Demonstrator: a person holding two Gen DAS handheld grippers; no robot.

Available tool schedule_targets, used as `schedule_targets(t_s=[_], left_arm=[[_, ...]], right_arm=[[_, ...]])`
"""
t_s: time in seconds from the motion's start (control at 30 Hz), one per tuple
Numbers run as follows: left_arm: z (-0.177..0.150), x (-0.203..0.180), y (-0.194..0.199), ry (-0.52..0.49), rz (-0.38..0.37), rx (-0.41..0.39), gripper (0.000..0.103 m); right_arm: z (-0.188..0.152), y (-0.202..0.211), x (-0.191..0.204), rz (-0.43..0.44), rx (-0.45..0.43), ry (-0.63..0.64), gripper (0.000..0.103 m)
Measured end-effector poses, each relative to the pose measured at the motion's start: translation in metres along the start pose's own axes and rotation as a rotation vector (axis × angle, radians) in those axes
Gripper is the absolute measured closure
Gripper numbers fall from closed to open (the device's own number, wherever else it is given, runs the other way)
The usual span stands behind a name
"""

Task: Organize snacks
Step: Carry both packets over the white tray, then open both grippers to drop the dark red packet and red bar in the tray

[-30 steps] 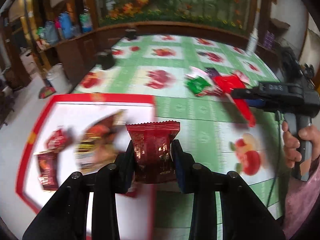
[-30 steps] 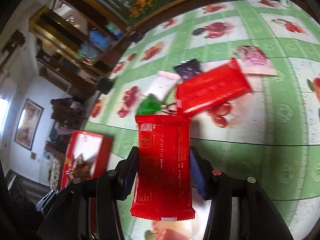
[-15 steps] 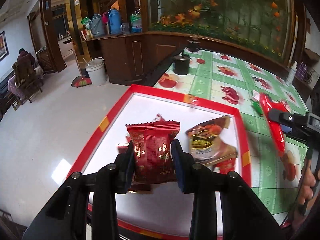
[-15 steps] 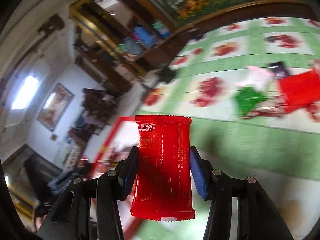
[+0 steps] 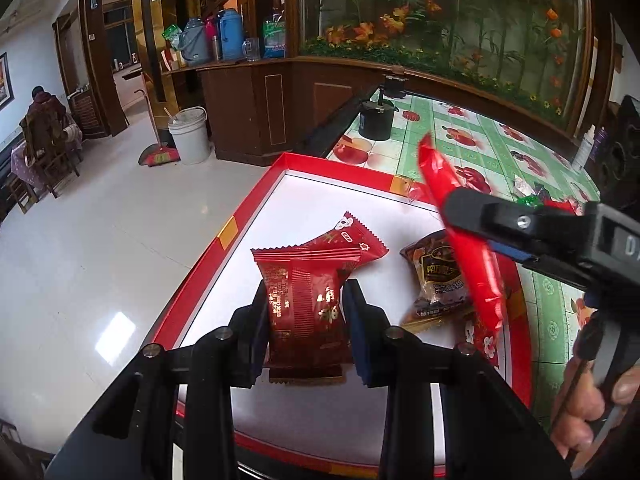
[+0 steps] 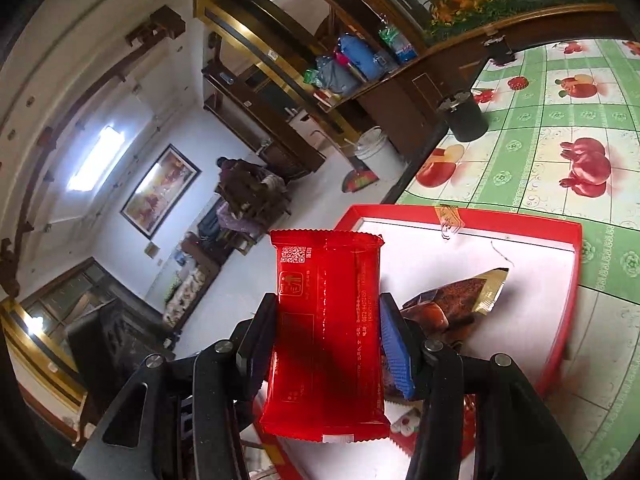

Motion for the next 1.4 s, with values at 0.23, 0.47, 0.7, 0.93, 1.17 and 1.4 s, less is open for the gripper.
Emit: schedule_targets(t_s=[0.23,0.47,0.7,0.93,1.17,1.4], left_arm=[[-0.005,0.001,-0.01,0.0,-0.007,0.02,0.07],[-0.003,0.004,-0.009,-0.007,0.034,0.019,0.067],[0.004,-0.004,0.001,-0.044,0.044,-0.014,0.053],[0.005,-0.03,0.002,-0.11,0.031,-0.009,0.049],[0.01,-0.059,0.006,-0.167,0.033,-0.007,0.038],[0.019,-0.1,0.009,-0.245,0.04,-0.016,0.032]], right_arm=[[0.001,-0.005,-0.005,-0.028,-0.013,-0.012,0.053],[0.005,0.001,-0.004,-0.028,-0.038,-0.008,0.05],[0.03,0.039,-0.021,-0.032,-0.145,-0.024,0.049],[0.059,0.099,-0.081,-0.119,-0.258,-0.101,0.047],[0.085,0.182,-0.165,-0.201,-0.386,-0.247,0.045],[0.105,0.256,-0.235,-0.242,-0.501,-0.391,0.044]])
Point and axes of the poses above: each gripper's, at about its wrist camera, not at the fingertips, and y roughly against the way its jaws point, x to its left, z to its top, the point moved 10 cm from there along -y, roughly the way its jaws point, and after that the axes turned 9 degrees about -y, right-handed, at the moved point
